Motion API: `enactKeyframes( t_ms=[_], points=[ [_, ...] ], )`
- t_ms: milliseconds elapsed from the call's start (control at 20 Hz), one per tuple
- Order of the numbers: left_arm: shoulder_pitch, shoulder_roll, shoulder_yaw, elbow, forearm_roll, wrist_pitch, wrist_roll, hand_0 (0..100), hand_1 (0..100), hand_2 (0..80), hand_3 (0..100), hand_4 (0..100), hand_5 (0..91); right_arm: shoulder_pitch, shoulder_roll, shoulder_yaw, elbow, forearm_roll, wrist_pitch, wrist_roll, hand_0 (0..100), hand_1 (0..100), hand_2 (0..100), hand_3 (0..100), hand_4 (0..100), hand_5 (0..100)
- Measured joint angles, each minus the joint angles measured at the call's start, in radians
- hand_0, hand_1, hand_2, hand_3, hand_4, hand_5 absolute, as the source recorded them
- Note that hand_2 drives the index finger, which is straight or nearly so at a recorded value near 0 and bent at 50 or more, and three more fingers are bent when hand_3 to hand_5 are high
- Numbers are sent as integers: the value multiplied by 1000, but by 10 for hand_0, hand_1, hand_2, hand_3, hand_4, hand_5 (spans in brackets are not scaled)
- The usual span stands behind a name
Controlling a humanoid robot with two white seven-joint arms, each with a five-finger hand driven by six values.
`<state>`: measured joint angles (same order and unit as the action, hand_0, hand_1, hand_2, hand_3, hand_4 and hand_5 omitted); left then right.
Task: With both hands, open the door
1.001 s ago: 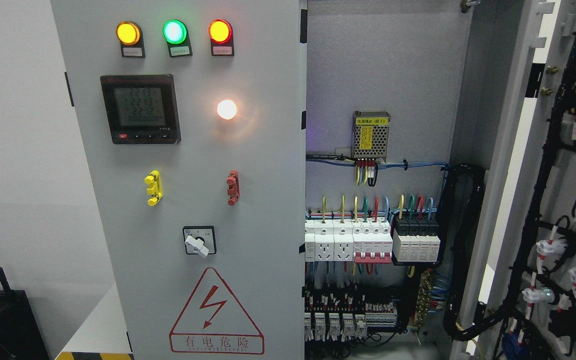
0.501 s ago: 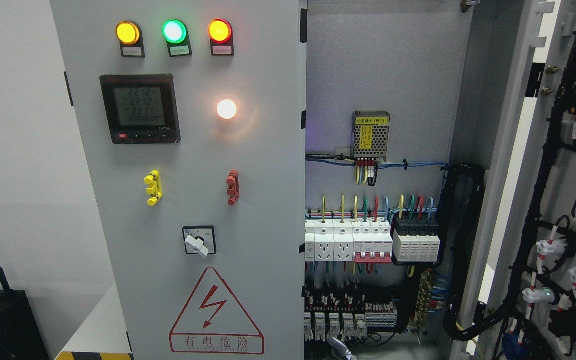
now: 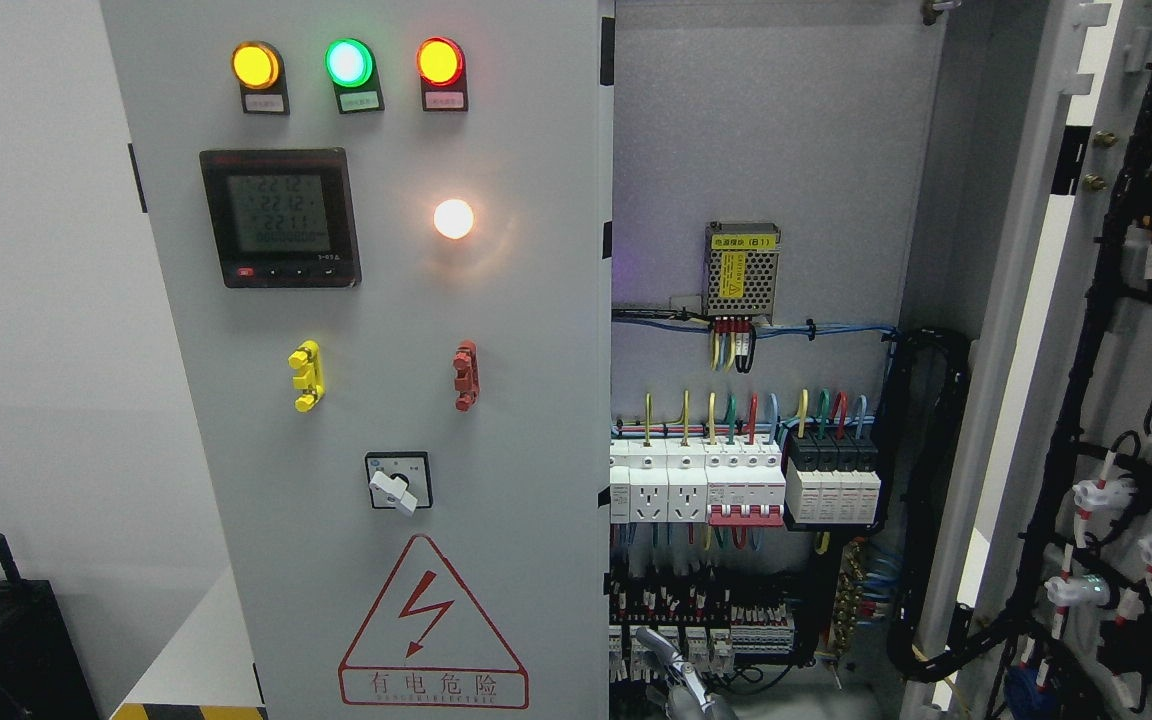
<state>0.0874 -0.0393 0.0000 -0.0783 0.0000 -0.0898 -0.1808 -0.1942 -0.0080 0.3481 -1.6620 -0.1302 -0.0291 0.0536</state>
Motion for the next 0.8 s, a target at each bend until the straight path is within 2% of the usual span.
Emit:
enactKeyframes(
  t_ms=[200, 801],
  points=[
    [0, 0, 0, 0, 0, 0, 0, 0, 0, 0, 0, 25, 0, -30, 2, -2, 23, -3, 30, 0, 214, 0, 0, 0, 0, 0],
    [0, 0, 0, 0, 0, 0, 0, 0, 0, 0, 0, 25, 0, -109, 6, -5, 93, -5, 60, 0, 215, 0, 0, 0, 0, 0]
  ],
)
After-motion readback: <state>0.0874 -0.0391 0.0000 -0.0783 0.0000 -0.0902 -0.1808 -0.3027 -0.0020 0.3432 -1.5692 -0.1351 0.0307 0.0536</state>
